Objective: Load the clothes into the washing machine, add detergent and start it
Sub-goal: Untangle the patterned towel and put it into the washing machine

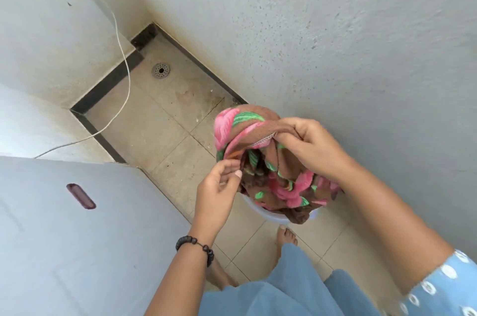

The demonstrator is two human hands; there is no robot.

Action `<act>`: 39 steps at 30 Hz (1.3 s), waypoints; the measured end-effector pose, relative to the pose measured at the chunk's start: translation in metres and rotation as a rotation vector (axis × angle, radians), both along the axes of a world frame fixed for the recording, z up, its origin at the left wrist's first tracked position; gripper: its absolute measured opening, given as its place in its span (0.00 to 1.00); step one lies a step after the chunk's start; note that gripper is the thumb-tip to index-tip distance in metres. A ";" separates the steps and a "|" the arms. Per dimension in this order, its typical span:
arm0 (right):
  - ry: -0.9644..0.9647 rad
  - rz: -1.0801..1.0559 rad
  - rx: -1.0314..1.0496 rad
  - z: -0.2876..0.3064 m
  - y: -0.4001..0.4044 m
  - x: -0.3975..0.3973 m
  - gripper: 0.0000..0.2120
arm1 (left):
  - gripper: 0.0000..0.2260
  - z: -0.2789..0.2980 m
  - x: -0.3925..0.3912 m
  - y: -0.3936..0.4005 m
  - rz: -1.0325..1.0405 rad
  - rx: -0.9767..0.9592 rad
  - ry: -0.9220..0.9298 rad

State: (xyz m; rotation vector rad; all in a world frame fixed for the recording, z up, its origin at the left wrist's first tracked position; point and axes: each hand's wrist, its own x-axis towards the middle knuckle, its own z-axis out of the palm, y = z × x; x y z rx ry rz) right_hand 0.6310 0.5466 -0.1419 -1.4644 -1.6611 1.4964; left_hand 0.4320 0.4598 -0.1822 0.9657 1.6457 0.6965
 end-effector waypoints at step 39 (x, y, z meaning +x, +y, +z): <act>-0.049 0.047 0.855 0.407 -0.061 0.076 0.05 | 0.07 0.385 0.078 0.001 -0.134 0.842 0.245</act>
